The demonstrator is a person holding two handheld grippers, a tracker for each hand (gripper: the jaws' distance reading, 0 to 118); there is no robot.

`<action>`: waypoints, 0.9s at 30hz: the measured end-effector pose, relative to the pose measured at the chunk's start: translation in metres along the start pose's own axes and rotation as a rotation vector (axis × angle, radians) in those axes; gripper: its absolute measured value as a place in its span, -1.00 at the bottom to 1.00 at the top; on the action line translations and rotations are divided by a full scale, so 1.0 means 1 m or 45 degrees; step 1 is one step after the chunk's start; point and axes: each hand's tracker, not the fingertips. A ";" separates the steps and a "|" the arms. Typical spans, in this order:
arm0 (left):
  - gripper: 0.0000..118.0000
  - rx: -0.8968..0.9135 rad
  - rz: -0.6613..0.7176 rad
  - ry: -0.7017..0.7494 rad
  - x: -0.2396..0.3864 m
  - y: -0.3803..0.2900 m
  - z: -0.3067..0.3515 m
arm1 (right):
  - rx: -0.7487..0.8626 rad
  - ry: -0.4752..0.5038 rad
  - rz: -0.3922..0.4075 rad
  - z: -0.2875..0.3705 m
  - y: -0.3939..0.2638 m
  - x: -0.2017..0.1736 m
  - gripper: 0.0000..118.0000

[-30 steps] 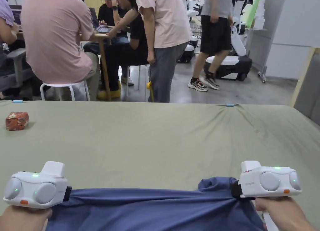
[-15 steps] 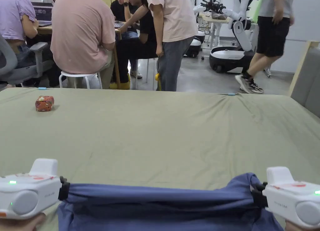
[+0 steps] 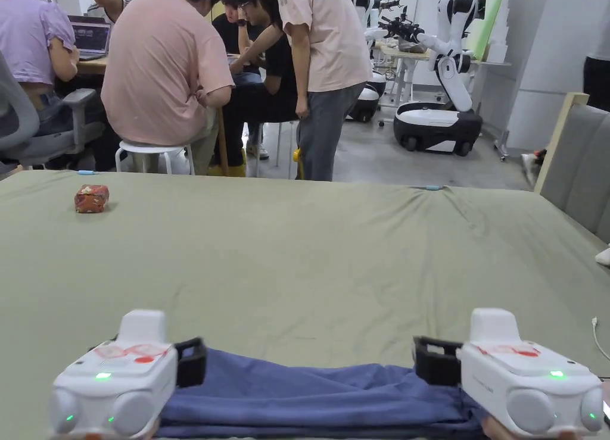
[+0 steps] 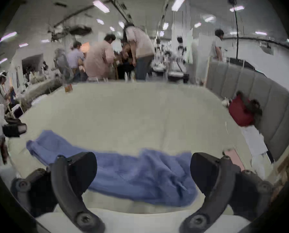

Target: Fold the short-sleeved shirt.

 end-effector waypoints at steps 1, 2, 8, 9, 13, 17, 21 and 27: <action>0.50 0.041 -0.029 -0.022 0.014 0.008 0.002 | 0.063 0.003 0.018 0.003 0.008 -0.014 0.93; 0.49 0.090 -0.049 -0.030 0.029 0.013 0.006 | 0.127 -0.025 0.037 0.006 0.012 -0.027 0.93; -1.00 0.246 -0.206 0.092 0.059 0.018 0.017 | 0.222 -0.074 0.060 0.000 0.015 -0.061 -1.00; -1.00 0.230 -0.197 0.056 0.055 0.018 0.017 | 0.227 -0.067 0.071 0.000 0.015 -0.061 -1.00; -1.00 0.165 -0.137 0.027 0.016 0.005 0.017 | 0.210 -0.015 0.137 0.001 0.012 -0.074 -1.00; -1.00 -0.067 0.103 0.017 -0.063 -0.027 0.000 | 0.187 0.014 0.168 -0.001 0.005 -0.085 -1.00; 0.31 -0.128 0.439 -0.101 -0.129 -0.066 -0.006 | 0.145 0.039 0.204 -0.006 -0.013 -0.098 -1.00; 0.95 -0.237 0.998 -0.392 -0.163 -0.102 -0.047 | 0.072 0.012 0.244 -0.021 -0.032 -0.115 -1.00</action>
